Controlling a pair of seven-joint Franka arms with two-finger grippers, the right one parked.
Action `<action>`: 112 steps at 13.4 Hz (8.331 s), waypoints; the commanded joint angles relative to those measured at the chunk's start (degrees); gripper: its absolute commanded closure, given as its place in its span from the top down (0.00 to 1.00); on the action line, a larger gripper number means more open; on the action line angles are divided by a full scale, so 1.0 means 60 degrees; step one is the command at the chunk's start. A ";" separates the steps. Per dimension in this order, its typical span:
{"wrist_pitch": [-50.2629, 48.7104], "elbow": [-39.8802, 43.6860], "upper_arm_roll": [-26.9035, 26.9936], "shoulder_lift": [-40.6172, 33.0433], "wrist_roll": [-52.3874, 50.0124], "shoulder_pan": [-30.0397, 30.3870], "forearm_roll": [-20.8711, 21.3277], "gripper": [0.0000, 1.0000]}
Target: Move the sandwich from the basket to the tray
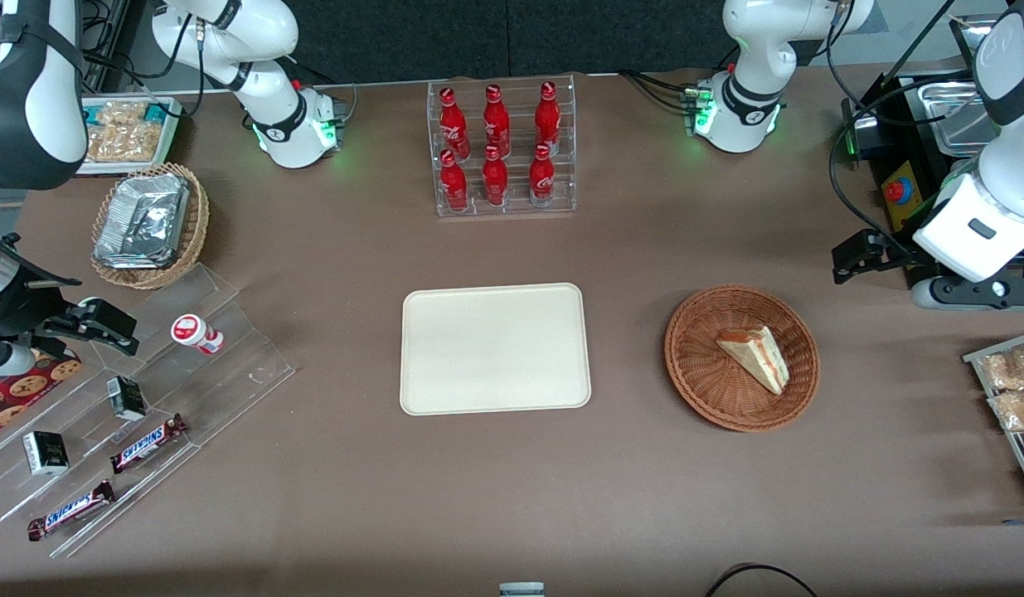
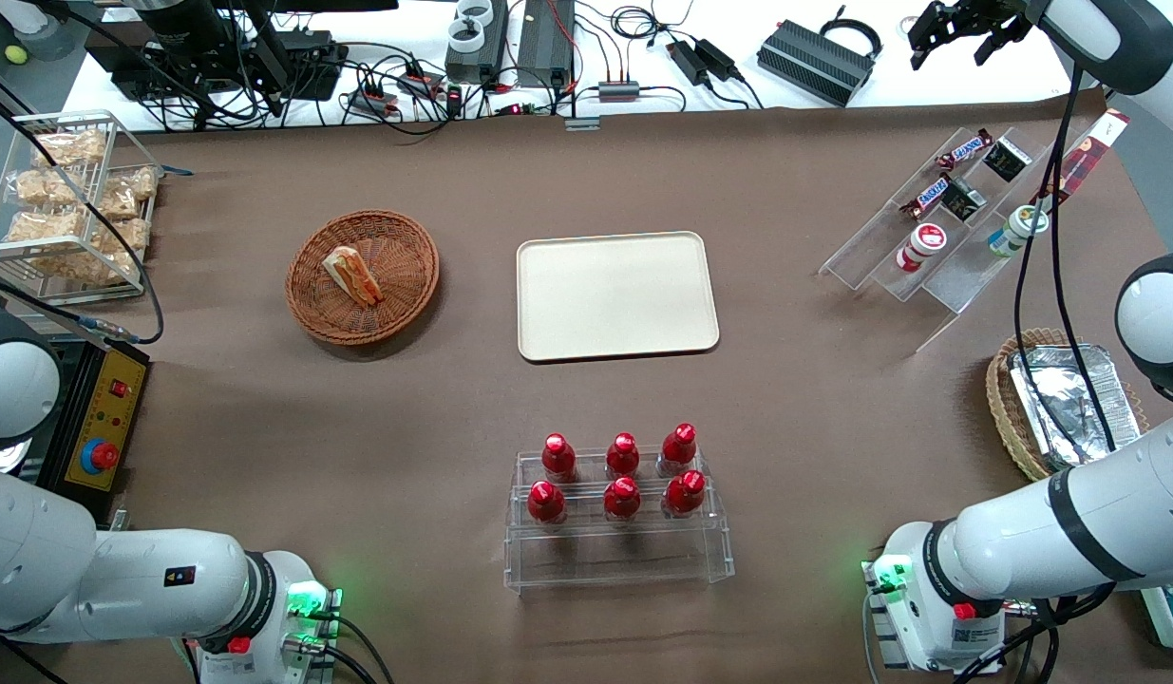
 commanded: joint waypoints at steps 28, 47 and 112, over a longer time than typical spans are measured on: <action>0.8721 -0.5971 -0.0046 0.2824 -0.8352 0.0150 0.0171 0.13; 0.5334 0.3624 -0.0690 0.7522 -0.7429 -0.6030 0.0463 0.21; 0.0605 -0.3114 0.0233 -0.2772 0.0071 -0.0158 0.0288 1.00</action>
